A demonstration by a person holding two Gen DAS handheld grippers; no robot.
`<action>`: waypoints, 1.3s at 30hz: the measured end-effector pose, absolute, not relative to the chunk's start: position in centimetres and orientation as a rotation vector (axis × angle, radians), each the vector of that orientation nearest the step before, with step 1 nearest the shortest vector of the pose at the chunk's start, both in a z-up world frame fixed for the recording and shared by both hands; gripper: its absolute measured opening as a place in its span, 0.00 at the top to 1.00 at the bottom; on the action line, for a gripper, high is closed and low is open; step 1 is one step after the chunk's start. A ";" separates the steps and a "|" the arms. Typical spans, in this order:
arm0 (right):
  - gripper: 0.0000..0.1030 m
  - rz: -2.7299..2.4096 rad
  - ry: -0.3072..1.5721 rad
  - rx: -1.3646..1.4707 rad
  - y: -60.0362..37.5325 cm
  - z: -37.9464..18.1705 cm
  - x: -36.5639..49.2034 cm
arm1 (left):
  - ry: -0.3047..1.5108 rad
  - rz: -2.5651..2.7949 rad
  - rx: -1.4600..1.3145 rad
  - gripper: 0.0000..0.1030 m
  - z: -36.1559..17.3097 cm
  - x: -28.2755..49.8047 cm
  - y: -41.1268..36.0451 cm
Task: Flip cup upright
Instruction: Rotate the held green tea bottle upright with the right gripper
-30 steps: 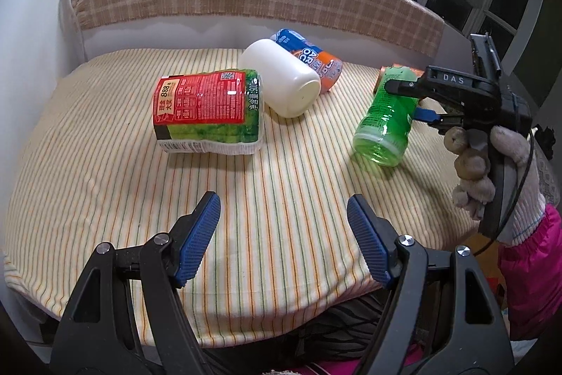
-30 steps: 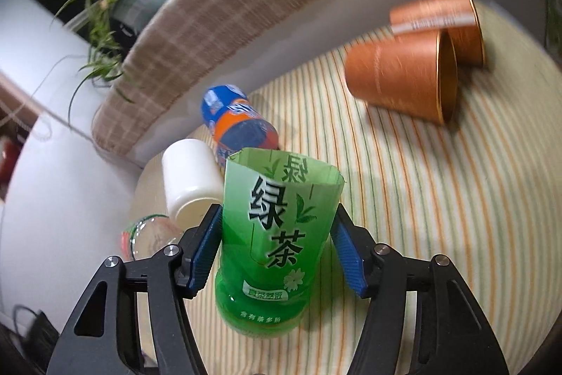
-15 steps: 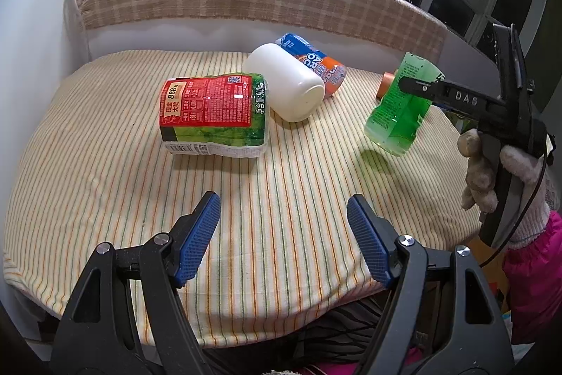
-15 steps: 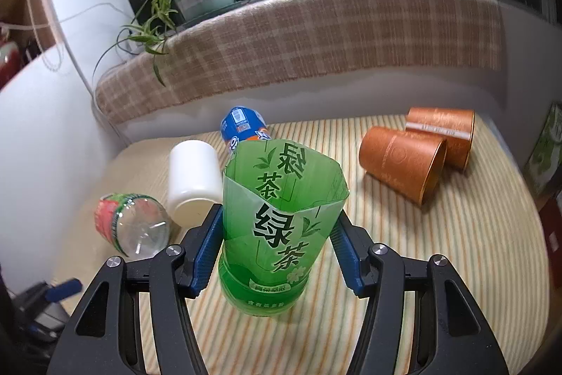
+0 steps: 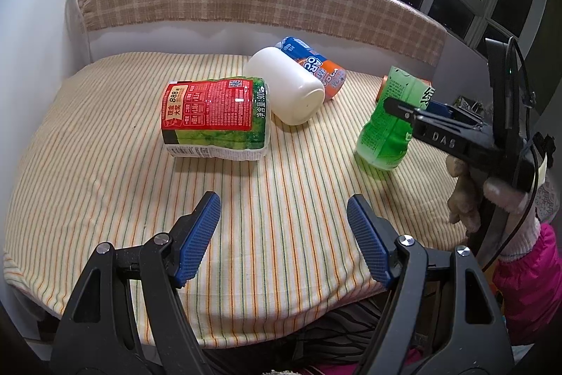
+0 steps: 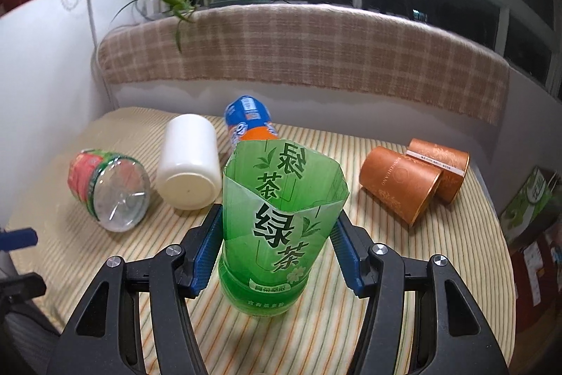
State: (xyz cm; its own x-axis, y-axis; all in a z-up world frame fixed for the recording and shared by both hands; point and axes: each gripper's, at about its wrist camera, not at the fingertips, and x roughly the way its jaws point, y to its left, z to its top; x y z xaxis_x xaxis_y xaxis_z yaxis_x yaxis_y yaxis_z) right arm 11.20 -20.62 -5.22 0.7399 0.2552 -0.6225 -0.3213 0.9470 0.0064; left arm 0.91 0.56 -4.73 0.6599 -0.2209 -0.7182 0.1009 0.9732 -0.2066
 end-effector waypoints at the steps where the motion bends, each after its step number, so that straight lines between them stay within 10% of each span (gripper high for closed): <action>1: 0.43 0.319 0.665 -0.113 -20.3 -5.3 11.0 | 0.831 -0.183 -0.153 0.25 -4.7 0.9 0.5; 39: 0.36 0.361 0.659 -0.102 -19.4 -6.0 8.6 | 0.821 -0.182 -0.147 0.25 -4.6 0.8 -0.1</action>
State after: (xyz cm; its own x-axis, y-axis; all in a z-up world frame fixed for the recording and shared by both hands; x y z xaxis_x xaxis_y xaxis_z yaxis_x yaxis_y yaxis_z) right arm 8.59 -19.35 -5.96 0.7311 0.2958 -0.6148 -0.3598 0.9328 0.0209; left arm 0.84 -0.14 -4.63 0.6672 -0.2171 -0.7125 0.1034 0.9743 -0.2001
